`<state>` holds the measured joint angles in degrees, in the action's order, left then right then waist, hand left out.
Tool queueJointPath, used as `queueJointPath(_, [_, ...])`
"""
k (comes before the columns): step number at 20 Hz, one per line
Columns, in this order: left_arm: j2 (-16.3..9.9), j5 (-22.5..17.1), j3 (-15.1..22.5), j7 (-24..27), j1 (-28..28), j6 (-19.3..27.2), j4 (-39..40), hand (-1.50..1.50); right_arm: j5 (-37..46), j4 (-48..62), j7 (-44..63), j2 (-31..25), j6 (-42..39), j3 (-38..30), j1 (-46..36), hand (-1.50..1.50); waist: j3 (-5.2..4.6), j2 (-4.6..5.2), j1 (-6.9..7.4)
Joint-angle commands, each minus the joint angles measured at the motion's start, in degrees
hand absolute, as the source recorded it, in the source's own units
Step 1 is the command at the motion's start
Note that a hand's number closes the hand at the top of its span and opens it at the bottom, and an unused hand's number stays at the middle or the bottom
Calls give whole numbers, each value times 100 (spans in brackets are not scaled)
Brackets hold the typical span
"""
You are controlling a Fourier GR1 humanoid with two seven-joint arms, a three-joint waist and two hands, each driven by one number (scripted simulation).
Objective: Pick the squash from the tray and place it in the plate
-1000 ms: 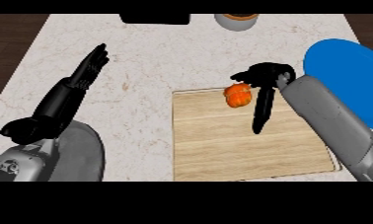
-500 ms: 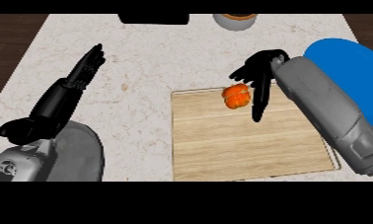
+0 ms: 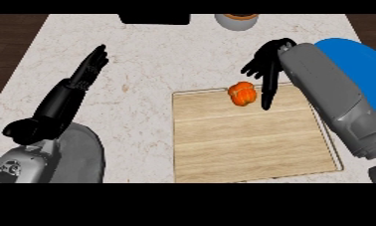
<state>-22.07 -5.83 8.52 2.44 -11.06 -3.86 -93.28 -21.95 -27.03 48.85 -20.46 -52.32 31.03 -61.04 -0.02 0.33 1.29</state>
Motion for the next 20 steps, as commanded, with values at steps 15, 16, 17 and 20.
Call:
queueJointPath(15, [264, 310, -248, 122, -23, -116, 217, 0, 645, 505, -120, 659, -888, 35, 370, -150, 0, -17, -98])
queueJointPath(16, [72, 73, -380, -291, 56, -241, -276, 0, 534, 447, 131, 651, -972, 26, 466, -150, 0, -53, -116])
queueJointPath(17, [192, 204, -269, 245, 380, -286, 109, 0, 623, 442, 47, 702, -952, 71, 452, -150, -2, -33, -99])
queueJointPath(20, [204, 297, -271, -143, 173, -133, -303, 0, 568, 351, 173, 812, -963, 88, 697, -150, -1, -51, -122])
